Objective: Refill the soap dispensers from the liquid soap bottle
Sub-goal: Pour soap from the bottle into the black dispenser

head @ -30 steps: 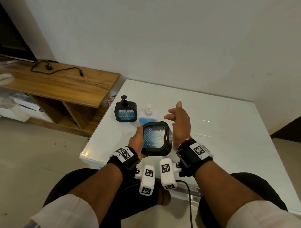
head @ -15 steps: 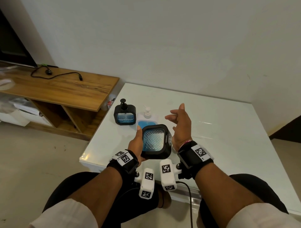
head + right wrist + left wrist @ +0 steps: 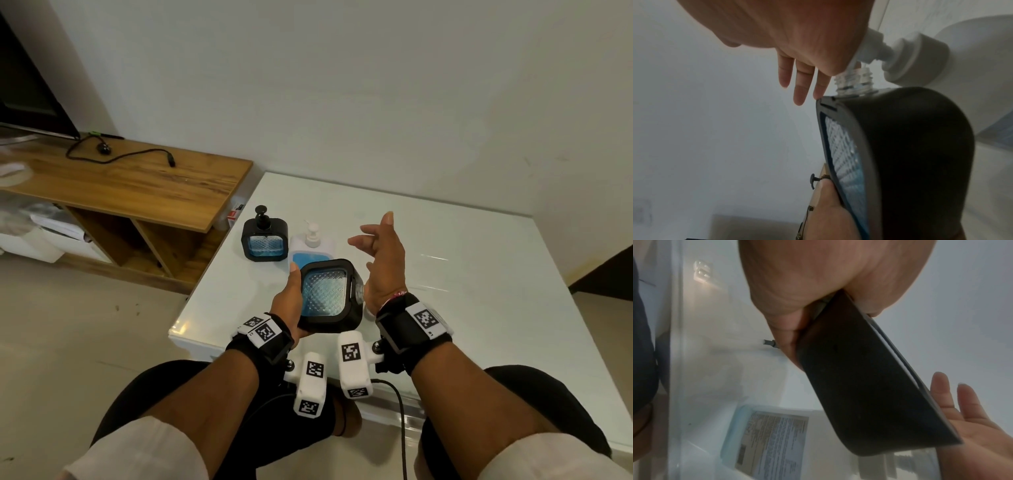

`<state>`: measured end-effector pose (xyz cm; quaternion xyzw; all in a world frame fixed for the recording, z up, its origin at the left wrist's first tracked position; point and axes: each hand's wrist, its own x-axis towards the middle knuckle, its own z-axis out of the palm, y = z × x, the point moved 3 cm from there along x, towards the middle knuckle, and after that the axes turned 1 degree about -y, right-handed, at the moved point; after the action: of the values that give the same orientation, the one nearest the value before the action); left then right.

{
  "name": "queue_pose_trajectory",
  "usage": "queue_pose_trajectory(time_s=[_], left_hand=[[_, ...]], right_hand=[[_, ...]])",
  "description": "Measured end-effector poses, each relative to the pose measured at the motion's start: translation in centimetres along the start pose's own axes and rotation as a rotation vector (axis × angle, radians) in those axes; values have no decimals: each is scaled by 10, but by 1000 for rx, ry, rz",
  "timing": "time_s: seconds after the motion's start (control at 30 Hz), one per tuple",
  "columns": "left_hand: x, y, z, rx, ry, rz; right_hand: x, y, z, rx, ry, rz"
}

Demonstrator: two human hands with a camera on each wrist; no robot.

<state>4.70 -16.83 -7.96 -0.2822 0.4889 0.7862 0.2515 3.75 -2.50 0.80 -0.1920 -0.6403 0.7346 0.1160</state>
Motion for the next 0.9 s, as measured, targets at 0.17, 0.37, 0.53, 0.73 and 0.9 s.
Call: queue_pose_trajectory(time_s=[0.17, 0.37, 0.53, 0.73, 0.9], left_hand=[[0, 2, 1, 23, 12, 0], [0, -1, 1, 25, 9, 9], [2, 0, -1, 18, 12, 18], [6, -2, -3, -6, -7, 4], [6, -3, -3, 1, -9, 1]], right_hand=[[2, 2, 4, -53, 3, -17], [1, 4, -2, -22, -5, 44], [2, -2, 0, 6, -17, 6], [0, 6, 4, -110, -39, -47], [1, 2, 1, -54, -34, -30]])
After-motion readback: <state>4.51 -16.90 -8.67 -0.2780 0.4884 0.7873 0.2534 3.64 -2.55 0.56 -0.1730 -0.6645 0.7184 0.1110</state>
